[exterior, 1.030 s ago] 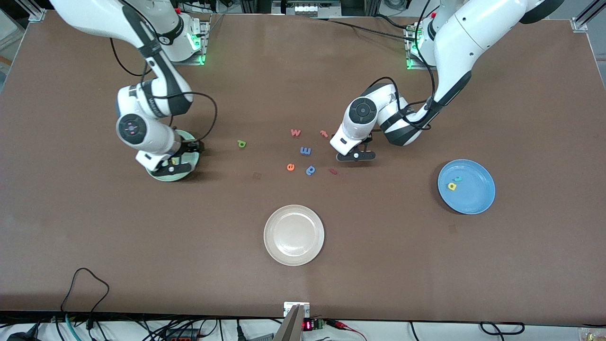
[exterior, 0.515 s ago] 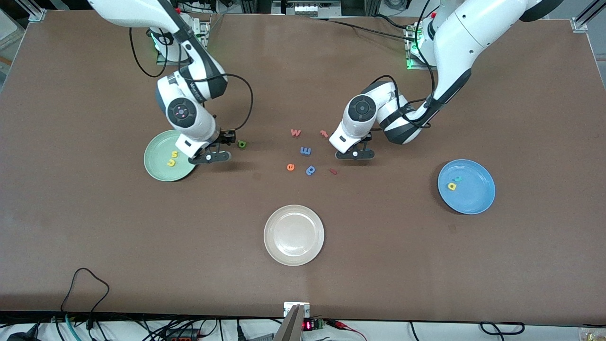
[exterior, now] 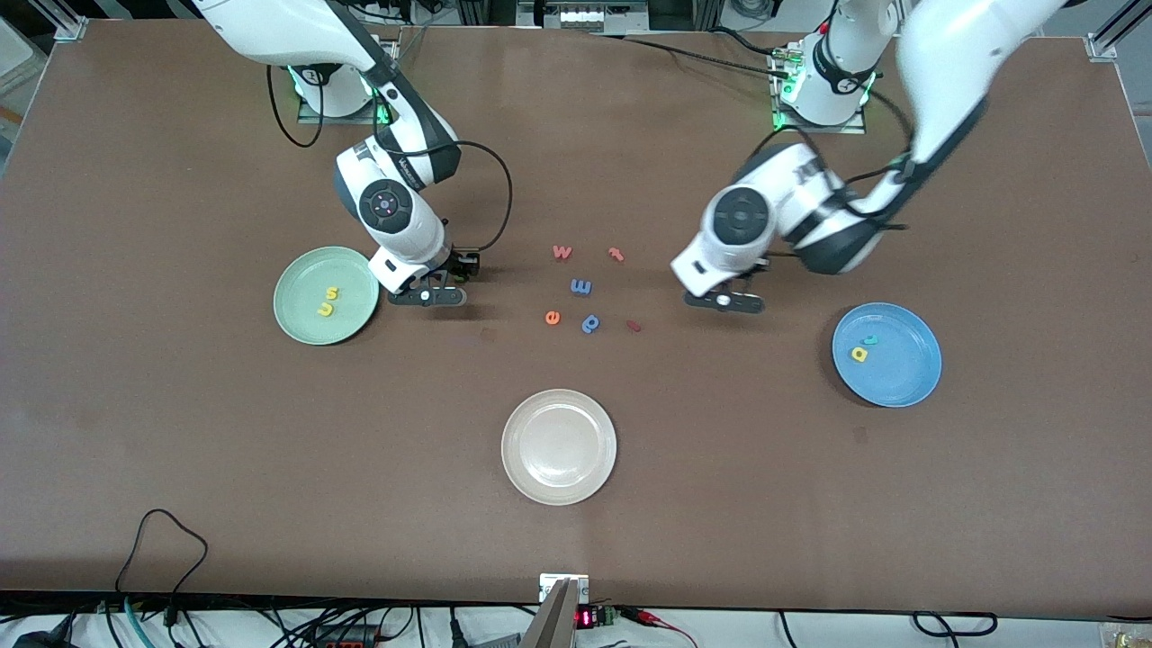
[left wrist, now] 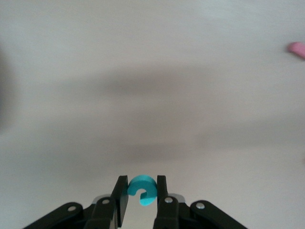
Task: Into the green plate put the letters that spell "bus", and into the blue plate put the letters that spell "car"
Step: 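Grasp the green p with the right gripper while the left gripper carries c, then carry the p over the green plate while the left gripper releases c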
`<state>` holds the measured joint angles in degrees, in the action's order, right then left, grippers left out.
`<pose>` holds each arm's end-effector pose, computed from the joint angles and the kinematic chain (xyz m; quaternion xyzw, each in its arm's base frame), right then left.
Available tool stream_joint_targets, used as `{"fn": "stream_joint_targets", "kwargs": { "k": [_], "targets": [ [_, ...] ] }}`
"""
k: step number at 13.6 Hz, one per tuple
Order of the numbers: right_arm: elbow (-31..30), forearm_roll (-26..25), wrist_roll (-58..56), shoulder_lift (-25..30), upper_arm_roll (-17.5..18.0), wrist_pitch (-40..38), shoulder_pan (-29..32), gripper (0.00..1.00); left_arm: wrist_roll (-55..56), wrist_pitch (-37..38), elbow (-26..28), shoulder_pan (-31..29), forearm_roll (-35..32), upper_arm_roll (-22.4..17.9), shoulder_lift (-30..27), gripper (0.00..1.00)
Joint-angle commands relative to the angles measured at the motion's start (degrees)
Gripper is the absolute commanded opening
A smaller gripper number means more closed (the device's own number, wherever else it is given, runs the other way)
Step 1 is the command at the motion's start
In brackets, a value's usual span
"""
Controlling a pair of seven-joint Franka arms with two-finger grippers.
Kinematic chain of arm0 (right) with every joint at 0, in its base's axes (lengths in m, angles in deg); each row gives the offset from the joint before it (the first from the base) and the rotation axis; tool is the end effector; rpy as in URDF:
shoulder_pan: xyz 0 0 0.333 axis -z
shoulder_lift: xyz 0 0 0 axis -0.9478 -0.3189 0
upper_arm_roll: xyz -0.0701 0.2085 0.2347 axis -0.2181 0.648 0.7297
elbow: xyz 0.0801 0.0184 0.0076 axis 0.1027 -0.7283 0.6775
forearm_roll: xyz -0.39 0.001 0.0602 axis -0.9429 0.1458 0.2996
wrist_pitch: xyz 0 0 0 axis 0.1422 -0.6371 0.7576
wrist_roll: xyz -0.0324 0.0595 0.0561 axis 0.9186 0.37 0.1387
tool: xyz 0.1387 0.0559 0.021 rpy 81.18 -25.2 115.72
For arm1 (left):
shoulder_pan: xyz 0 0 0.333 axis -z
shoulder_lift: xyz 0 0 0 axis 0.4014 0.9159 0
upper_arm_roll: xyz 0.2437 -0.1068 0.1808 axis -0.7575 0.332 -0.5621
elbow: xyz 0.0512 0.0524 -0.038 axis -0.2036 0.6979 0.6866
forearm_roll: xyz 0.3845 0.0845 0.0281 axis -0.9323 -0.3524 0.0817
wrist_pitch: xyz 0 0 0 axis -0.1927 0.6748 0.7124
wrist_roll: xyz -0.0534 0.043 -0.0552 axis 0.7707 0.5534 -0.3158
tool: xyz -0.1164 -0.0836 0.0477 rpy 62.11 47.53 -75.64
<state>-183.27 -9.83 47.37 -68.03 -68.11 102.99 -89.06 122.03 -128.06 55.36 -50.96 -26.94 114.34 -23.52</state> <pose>0.4638 0.2948 0.1467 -0.9978 -0.0016 0.0654 0.0056 0.5070 -0.2333 0.2423 -0.9827 0.0968 0.1407 0.0719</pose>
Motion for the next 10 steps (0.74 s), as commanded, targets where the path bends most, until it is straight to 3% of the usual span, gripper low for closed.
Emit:
{"fn": "stream_joint_targets", "kwargs": {
  "k": [1, 5, 8, 10],
  "targets": [
    [0.68, 0.57, 1.45, -0.68, -0.33, 0.60, -1.07, 0.55, -15.88, 2.97, -1.61, -10.12, -0.95, 1.63, 0.15, 0.16],
    [0.50, 0.40, 1.37, -1.03, -0.33, 0.33, -1.50, 0.55, -33.56, 2.18, -3.46, -20.68, -2.08, -1.17, 1.38, 0.17],
    [0.07, 0.22, 1.28, -1.12, -0.33, 0.07, -1.59, 0.55, -39.91, -1.93, -4.34, -21.13, -11.83, -6.80, 5.15, 0.17],
    [-0.02, 0.22, 1.19, -1.12, -0.33, 0.07, -1.85, 0.55, -40.54, -6.94, -4.34, -21.31, -12.64, -8.12, 7.61, 0.17]
  ]
}}
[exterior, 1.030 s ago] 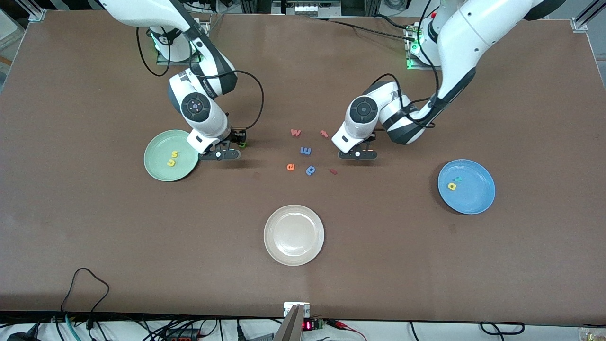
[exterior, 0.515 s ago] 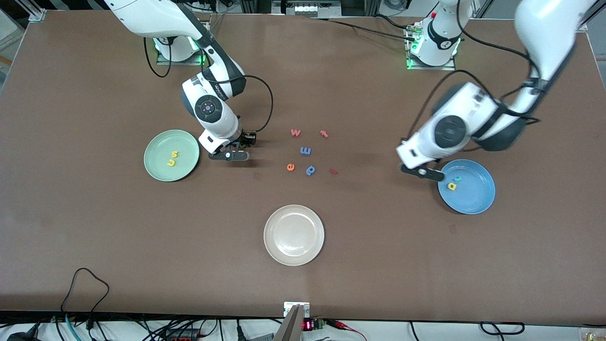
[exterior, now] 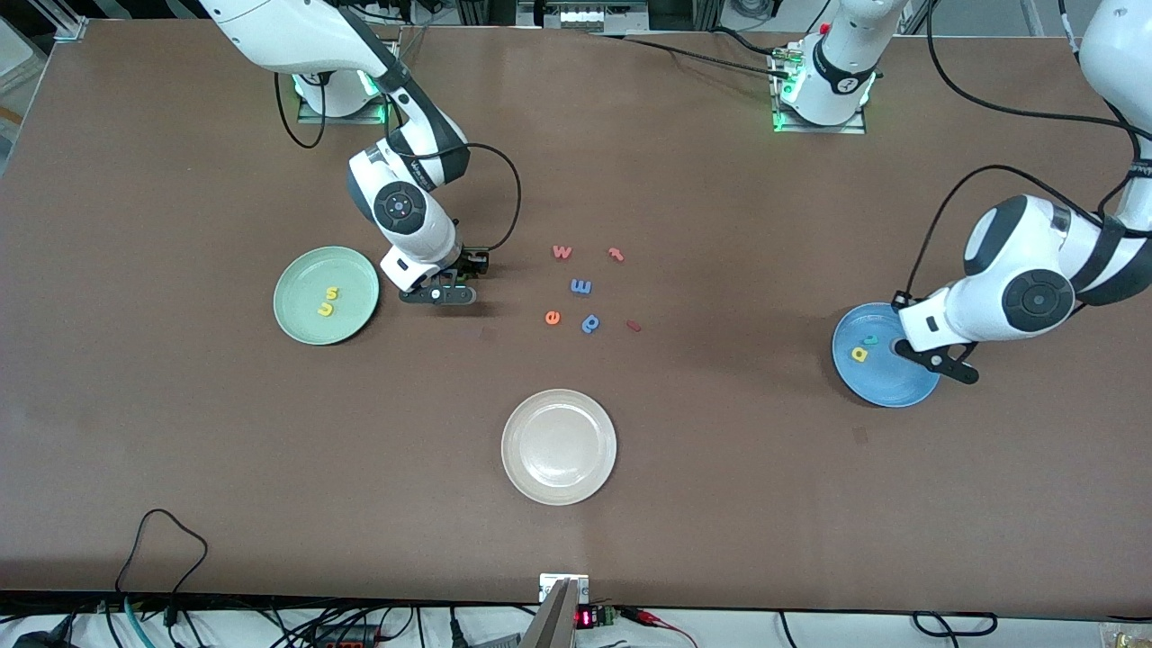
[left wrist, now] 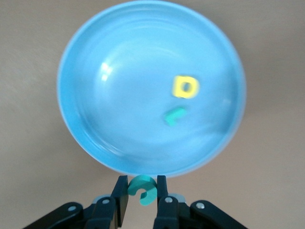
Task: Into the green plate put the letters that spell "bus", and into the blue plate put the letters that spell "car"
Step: 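Carry the p over the green plate while the left gripper releases c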
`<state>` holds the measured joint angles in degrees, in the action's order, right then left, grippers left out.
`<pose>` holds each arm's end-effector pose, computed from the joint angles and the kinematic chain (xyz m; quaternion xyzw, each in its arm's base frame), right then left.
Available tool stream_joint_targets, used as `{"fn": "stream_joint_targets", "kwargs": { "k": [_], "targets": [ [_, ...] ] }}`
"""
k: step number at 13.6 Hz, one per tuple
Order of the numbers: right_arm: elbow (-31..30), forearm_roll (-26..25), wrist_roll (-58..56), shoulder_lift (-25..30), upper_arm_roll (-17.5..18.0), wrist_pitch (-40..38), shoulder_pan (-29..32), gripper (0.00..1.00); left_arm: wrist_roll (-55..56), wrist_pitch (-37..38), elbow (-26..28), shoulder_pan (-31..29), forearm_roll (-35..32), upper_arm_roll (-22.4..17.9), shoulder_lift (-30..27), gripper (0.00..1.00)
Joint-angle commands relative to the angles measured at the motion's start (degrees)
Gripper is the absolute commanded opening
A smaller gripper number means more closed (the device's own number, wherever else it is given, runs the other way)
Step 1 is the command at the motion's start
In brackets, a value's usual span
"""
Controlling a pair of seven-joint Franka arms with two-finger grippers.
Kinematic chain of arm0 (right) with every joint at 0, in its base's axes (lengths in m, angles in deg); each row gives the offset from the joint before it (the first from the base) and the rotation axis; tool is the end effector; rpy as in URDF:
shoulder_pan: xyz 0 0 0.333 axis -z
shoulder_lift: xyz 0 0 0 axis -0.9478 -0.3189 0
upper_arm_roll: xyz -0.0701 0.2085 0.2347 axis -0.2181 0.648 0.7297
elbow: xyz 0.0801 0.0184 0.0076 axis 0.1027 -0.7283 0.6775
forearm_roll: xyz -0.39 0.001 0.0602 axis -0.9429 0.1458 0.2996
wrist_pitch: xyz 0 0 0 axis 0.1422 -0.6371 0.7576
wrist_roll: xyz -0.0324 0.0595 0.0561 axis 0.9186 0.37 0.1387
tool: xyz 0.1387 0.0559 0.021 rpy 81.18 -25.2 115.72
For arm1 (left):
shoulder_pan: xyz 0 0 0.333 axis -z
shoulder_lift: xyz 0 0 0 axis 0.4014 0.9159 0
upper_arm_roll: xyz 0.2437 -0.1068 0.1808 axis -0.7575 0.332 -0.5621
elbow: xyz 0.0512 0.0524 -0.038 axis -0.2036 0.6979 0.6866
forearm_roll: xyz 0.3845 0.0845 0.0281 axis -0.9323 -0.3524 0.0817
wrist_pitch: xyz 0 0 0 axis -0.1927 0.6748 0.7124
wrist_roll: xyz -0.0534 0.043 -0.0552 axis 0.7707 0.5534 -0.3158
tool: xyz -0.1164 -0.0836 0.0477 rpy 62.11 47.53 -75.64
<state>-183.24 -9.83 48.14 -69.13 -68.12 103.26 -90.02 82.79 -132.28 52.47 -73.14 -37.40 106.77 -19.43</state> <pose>0.4563 0.3018 0.1370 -0.9974 -0.0028 0.0724 0.0030 0.5817 0.0600 0.2030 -0.9641 0.2225 0.1379 0.0445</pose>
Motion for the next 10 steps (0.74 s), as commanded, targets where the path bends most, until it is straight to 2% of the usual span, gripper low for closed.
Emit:
{"fn": "stream_joint_targets", "kwargs": {
  "k": [1, 4, 5, 6, 7, 9, 10],
  "targets": [
    [-0.06, 0.14, 0.24, -0.20, -0.32, -0.20, -0.90, 0.55, -1.23, -4.22, -1.54, 1.31, -2.18, -0.90, 4.14, 0.17],
    [-0.15, 0.13, 0.15, -0.73, -0.41, -0.20, -0.90, 0.55, -1.66, -6.61, -1.72, 1.31, -2.36, -1.87, 5.11, 0.19],
    [-0.15, 0.13, 0.07, -0.81, -0.41, -0.20, -0.90, 0.54, -1.84, -6.00, -1.89, 1.31, -2.27, -1.70, 4.77, 0.37],
    [-0.15, 0.13, -0.02, -0.99, -0.32, -0.20, -0.81, 0.47, -2.97, -5.82, -2.07, 1.05, -2.27, -1.52, 4.33, 0.91],
    [-0.15, 0.05, -0.02, -1.08, -0.41, -0.20, -0.90, 0.40, -5.25, -5.73, -2.68, 0.44, -2.18, -1.17, 3.97, 1.00],
    [-0.15, 0.05, -0.02, -1.08, -0.41, -0.20, -0.81, 0.29, -9.57, -1.98, -5.48, 0.61, -1.57, -0.47, 3.36, 1.00],
    [-0.15, 0.05, -0.02, -1.08, -0.41, -0.20, -0.81, 0.21, -9.49, 3.01, -8.02, 0.61, -1.31, 1.80, 3.36, 1.00]
  ]
}}
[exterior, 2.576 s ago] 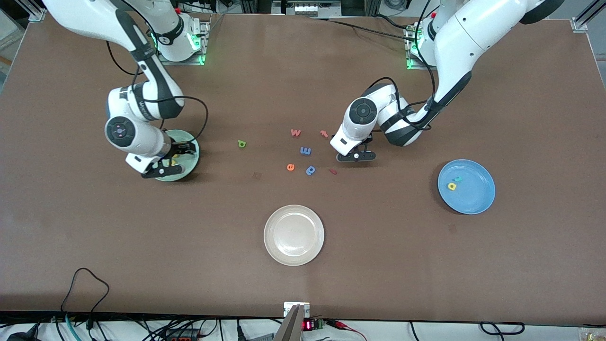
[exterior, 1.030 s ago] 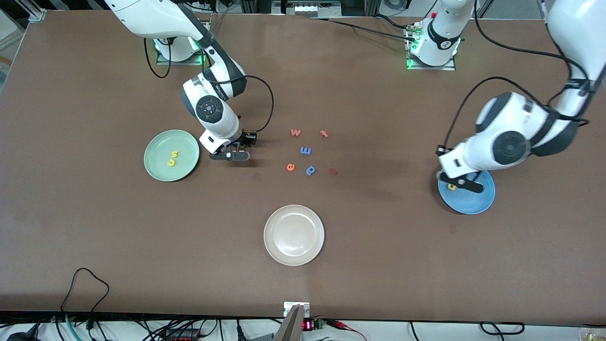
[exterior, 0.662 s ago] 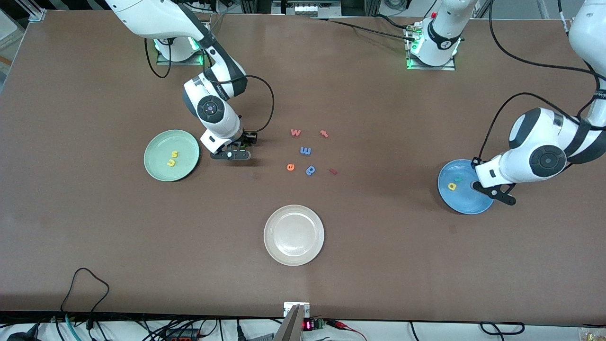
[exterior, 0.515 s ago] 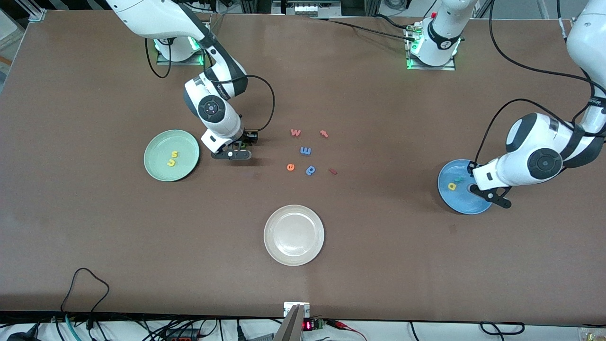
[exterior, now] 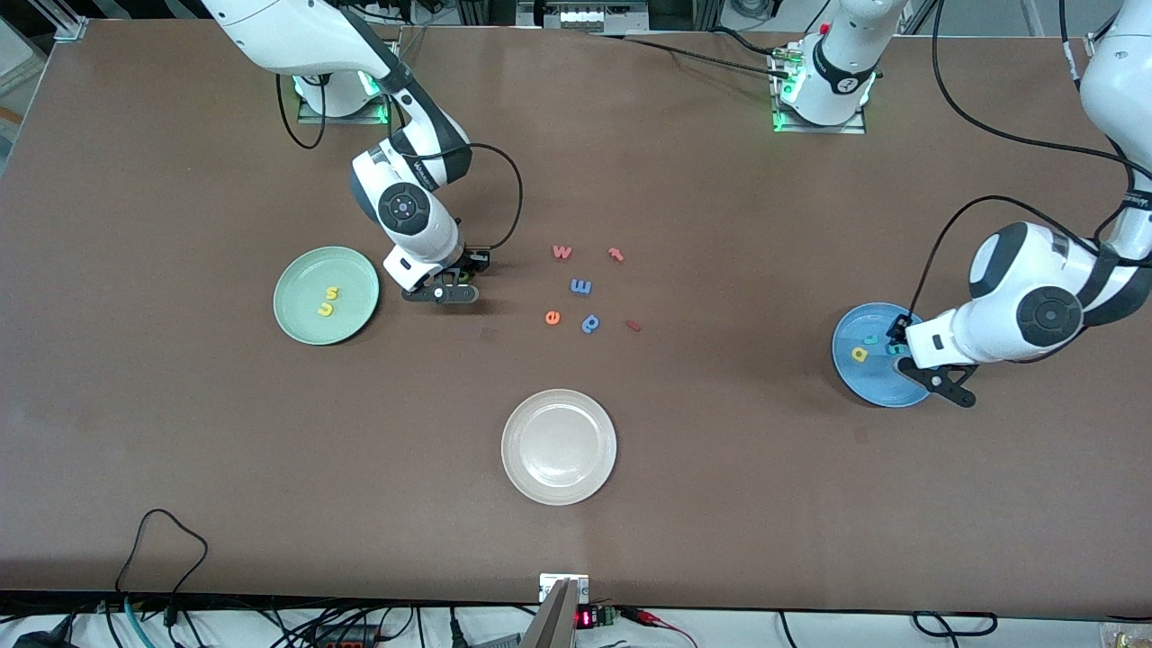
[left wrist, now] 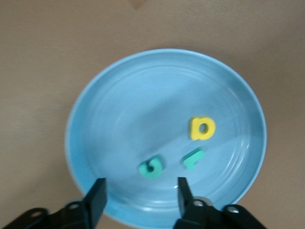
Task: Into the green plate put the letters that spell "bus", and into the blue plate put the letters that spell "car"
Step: 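Carry the p over the green plate while the left gripper releases c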
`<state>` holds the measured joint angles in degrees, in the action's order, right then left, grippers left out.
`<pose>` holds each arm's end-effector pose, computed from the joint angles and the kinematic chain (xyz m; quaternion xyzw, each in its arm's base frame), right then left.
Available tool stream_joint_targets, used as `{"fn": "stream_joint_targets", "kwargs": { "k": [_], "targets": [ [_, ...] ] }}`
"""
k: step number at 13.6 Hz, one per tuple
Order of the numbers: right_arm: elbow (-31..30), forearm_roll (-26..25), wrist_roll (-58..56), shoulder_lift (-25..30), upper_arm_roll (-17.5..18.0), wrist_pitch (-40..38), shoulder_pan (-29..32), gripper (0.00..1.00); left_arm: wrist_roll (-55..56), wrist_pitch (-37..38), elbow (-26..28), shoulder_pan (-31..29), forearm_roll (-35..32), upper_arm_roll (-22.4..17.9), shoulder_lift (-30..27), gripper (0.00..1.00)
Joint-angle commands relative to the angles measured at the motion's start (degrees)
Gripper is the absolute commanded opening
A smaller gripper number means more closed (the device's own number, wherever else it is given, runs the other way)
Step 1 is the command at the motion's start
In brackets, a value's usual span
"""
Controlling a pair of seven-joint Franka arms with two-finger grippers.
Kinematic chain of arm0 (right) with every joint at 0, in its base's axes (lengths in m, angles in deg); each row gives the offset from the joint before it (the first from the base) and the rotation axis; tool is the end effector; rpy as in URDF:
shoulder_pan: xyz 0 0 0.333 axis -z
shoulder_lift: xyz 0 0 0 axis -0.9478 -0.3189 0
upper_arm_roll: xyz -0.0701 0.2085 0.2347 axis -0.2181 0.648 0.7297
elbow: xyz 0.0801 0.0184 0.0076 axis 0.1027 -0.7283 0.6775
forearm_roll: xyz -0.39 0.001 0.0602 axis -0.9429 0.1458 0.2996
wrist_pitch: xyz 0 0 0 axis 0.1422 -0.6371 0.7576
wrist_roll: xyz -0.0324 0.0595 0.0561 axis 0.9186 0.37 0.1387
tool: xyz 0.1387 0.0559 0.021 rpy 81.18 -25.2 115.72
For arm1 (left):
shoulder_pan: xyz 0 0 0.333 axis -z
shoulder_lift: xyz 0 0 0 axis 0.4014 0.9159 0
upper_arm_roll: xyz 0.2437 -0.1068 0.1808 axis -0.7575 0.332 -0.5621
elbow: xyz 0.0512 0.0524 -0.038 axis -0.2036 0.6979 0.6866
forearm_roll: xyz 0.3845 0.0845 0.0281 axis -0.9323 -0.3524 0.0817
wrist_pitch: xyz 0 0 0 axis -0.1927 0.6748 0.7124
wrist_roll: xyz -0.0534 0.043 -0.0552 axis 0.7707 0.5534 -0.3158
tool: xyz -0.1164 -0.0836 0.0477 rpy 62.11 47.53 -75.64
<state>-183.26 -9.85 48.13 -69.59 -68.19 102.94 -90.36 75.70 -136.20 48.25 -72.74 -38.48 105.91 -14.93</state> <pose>0.4524 0.3028 0.1322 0.9969 0.0054 -0.0785 0.0004 0.6103 0.0694 0.1927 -0.9573 0.2717 0.0972 0.0177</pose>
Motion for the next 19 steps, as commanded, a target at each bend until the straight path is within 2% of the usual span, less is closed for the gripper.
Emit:
{"fn": "stream_joint_targets", "kwargs": {
  "k": [1, 4, 6, 8, 9, 10, 12, 14, 17, 19],
  "targets": [
    [-0.13, 0.06, -0.01, -0.62, -0.34, 0.12, -0.47, 0.14, -2.05, 13.33, -7.31, 0.64, -0.14, 5.63, -1.06, 1.00],
    [0.22, 0.15, -0.71, -0.44, -0.51, 0.12, -0.21, 0.02, 1.02, 25.75, -14.26, 2.31, 2.13, 10.22, -1.06, 1.00],
    [0.84, 0.24, -1.85, 1.13, -0.69, -0.06, 0.67, 0.00, 4.53, 33.83, -18.48, 2.49, 5.82, 13.99, -1.14, 1.00],
    [1.45, -0.29, -3.86, 4.38, -0.69, -3.38, 3.82, 0.00, 8.49, 41.22, -23.67, 3.10, 6.72, 18.82, -1.06, 1.00],
    [1.63, -0.29, -6.40, 6.05, -0.69, -5.49, 6.01, 0.00, 9.72, 43.95, -25.26, 4.24, 6.72, 19.98, -1.14, 1.00],
    [1.72, -0.29, -9.38, 7.54, -0.69, -6.81, 8.39, 0.00, 9.73, 47.02, -27.36, 5.29, 6.98, 19.90, -1.32, 1.00],
    [1.72, -0.38, -16.76, 8.43, -0.69, -8.58, 12.96, 0.00, 9.56, 50.82, -28.87, 8.54, 7.94, 18.16, -5.08, 1.00],
    [1.46, -0.29, -23.79, 8.17, -0.69, -8.85, 19.01, 0.01, 9.30, 51.19, -32.28, 13.45, 14.24, 10.01, -7.90, 1.00],
    [0.49, -0.38, -27.69, 6.16, -0.86, -8.85, 22.29, 0.01, 9.03, 50.05, -34.06, 23.91, 26.80, -8.43, -13.52, 1.00],
    [0.23, -0.55, -28.83, 4.49, -1.65, -8.85, 23.17, 0.01, 9.55, 44.97, -32.75, 31.89, 37.87, -23.26, -19.14, 1.00]
  ]
}}
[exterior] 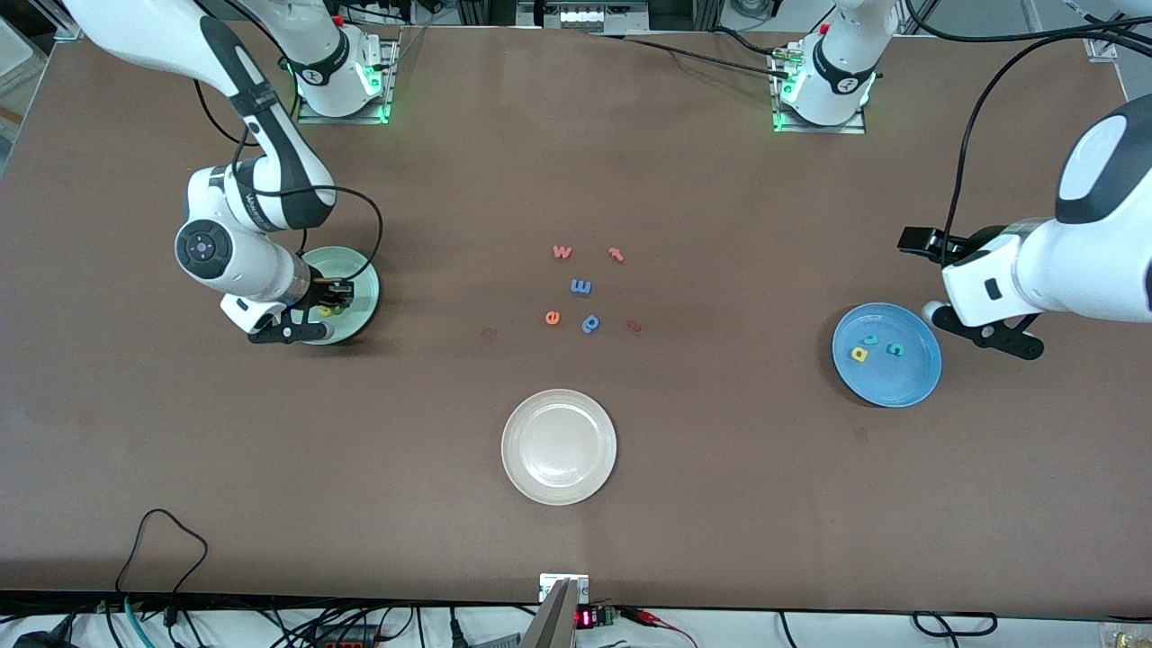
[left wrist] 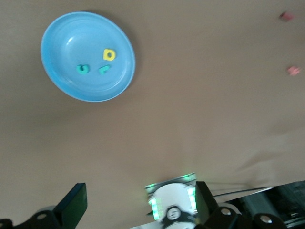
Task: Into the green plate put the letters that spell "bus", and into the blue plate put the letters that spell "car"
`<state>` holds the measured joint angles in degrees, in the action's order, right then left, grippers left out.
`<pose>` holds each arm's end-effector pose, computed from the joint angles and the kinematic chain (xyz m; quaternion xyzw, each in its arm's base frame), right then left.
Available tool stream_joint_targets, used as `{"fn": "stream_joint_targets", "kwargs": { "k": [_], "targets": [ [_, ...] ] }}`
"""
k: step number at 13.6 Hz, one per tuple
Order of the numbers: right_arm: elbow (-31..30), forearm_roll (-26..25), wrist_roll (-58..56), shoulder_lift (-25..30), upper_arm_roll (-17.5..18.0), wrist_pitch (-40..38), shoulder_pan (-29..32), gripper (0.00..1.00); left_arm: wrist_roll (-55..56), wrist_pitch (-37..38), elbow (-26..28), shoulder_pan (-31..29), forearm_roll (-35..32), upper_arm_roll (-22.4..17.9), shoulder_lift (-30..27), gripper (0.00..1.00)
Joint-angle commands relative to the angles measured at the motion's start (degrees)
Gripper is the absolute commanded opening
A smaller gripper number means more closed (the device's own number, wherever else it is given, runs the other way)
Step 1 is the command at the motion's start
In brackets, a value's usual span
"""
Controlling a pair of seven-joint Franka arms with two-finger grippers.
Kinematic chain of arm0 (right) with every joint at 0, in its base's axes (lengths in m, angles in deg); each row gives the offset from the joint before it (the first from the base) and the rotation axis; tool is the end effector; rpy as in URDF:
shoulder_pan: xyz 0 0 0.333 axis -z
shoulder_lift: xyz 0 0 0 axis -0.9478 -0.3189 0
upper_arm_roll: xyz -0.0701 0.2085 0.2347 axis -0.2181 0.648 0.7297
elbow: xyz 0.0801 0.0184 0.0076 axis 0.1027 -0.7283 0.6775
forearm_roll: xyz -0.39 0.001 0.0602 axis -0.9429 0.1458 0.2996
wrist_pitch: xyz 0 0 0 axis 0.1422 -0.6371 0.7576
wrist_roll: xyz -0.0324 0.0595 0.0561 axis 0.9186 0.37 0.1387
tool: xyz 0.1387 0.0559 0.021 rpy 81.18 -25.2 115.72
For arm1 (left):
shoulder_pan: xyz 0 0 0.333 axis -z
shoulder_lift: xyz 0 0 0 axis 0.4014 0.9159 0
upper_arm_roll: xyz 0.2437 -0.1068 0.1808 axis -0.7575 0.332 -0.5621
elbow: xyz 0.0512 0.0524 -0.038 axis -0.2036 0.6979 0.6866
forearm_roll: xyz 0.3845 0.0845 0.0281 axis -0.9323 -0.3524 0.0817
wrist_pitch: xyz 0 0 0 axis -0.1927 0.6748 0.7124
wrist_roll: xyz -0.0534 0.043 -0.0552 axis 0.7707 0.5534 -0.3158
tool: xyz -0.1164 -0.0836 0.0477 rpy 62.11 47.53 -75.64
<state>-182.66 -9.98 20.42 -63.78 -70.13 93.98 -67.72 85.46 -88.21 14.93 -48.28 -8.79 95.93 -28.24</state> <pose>0.5344 0.0814 0.1777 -0.9949 -0.0373 0.0932 0.0108 0.6039 -0.0485 0.4696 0.9641 -0.1372 -0.2249 0.0341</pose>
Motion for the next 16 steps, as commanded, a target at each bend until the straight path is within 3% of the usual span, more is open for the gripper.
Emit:
{"fn": "stream_joint_targets", "kwargs": {
  "k": [1, 2, 3, 4, 5, 6, 7, 10, 12, 16],
  "targets": [
    [-0.64, -0.41, -1.57, -1.68, 0.11, 0.11, 0.71, 0.04, -0.20, -5.04, 2.32, 11.21, 10.93, -19.63, -7.68, 1.00],
    [-0.81, -0.41, -1.57, -1.68, 0.02, 0.11, 0.88, 0.10, -0.20, -7.58, 4.78, 15.08, 11.74, -24.74, -10.22, 1.00],
    [-1.08, -0.41, -1.57, -1.68, 0.02, 0.11, 0.89, 0.29, -0.20, -10.04, 7.06, 17.38, 11.66, -27.40, -12.42, 1.00],
    [-1.08, -0.41, -1.57, -1.68, 0.02, 0.02, 0.89, 0.40, 0.23, -12.51, 10.13, 19.75, 11.66, -29.51, -14.79, 1.00],
    [-0.99, -0.41, -1.57, -1.42, 0.11, 0.02, 0.97, 0.58, 0.32, -15.84, 13.64, 22.56, 11.66, -33.36, -17.51, 1.00],
    [-0.91, -0.33, -1.40, -0.90, 0.02, 0.02, 0.89, 0.92, 0.15, -19.61, 17.07, 24.77, 11.83, -37.49, -19.63, 1.00],
    [-0.73, -0.33, -1.48, 0.41, 0.11, -0.42, 0.89, 1.00, 0.15, -23.83, 20.50, 27.05, 11.92, -40.23, -22.17, 1.00],
    [3.82, -0.15, -1.57, 5.24, 0.11, -7.95, 0.88, 1.00, 0.50, -30.27, 25.62, 28.21, 11.66, -40.70, -26.84, 1.00],
    [12.24, 0.37, -1.66, 7.45, 0.11, -17.34, 0.89, 1.00, -0.29, -36.84, 30.26, 29.44, 11.40, -40.78, -30.01, 1.00],
    [27.28, 0.29, -1.31, 11.14, -0.50, -33.52, 0.54, 1.00, -0.29, -35.04, 32.93, 29.80, 11.31, -40.78, -32.66, 1.00]
  ]
}}
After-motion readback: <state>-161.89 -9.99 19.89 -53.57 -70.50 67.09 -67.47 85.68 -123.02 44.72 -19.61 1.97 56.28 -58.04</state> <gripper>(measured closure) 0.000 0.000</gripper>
